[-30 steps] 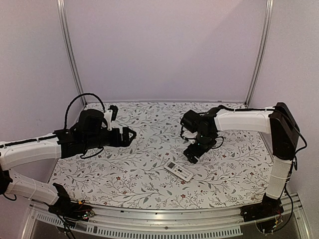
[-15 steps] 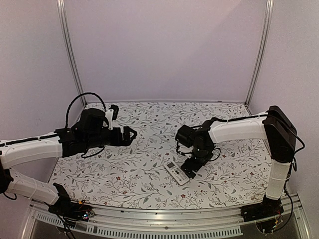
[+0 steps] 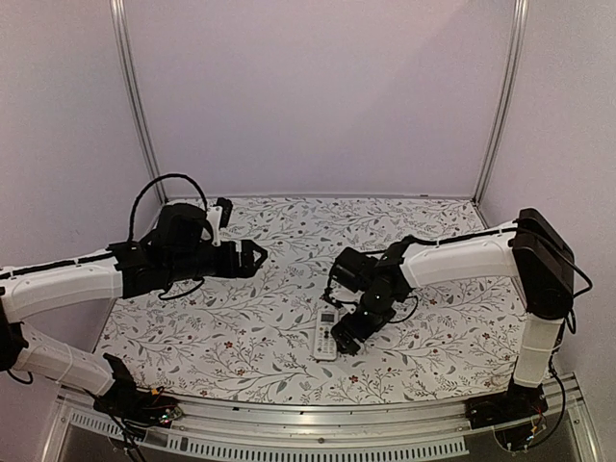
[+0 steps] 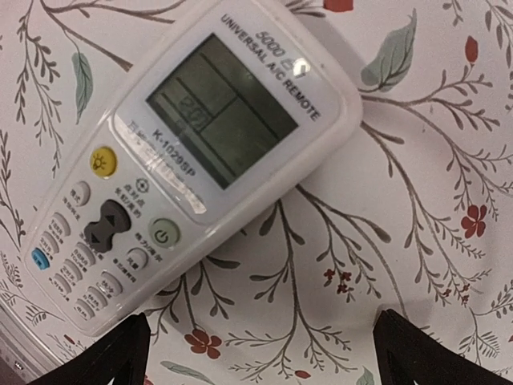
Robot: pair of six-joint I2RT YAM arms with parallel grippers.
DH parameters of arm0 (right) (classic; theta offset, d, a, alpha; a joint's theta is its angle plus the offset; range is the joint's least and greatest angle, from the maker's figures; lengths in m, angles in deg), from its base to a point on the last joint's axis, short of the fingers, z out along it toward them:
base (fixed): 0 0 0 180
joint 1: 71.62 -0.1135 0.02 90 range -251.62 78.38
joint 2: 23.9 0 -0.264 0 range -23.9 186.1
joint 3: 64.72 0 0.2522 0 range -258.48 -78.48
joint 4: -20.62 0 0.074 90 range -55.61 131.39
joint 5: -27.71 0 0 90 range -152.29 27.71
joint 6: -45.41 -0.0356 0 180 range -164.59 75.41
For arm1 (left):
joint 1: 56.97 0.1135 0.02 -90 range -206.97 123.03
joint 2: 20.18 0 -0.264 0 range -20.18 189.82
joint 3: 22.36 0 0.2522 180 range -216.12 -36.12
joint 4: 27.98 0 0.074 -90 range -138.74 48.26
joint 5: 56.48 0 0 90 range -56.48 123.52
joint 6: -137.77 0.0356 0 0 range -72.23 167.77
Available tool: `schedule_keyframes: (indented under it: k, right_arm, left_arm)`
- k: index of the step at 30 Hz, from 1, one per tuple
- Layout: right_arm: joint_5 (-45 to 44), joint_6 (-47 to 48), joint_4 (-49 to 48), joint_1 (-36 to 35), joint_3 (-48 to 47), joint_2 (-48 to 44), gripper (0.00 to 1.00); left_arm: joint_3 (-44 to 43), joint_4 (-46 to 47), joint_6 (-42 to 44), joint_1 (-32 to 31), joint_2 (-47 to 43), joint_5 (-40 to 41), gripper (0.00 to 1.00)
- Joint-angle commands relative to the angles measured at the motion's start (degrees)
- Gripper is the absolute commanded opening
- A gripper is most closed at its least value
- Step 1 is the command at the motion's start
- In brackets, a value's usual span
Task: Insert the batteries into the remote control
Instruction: Adjust the remote control at the center of the board, then reset both arms
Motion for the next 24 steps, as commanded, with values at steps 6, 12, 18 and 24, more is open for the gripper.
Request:
schedule_keyframes:
  k: [6,12,18,24]
  right_arm:
    - [7.5,-2.5,-11.8,8.3,8.6,-18.5,0.99]
    - [9.9,-2.8,-17.3,21.0,13.9,-29.2,0.99]
    - [9.8,-4.1,-22.3,34.3,18.7,-36.8,0.99]
    - [11.7,-4.8,-27.0,45.0,21.9,-37.9,0.99]
  left_arm:
    - [-12.1,-10.8,1.8,1.5,8.4,-0.8,0.99]
    - [-17.4,-12.9,3.4,8.0,10.8,-2.6,1.00]
    - [-18.7,-13.0,4.3,17.4,10.3,-2.7,1.00]
    - [-18.0,-13.5,5.2,24.8,10.8,-3.0,1.00]
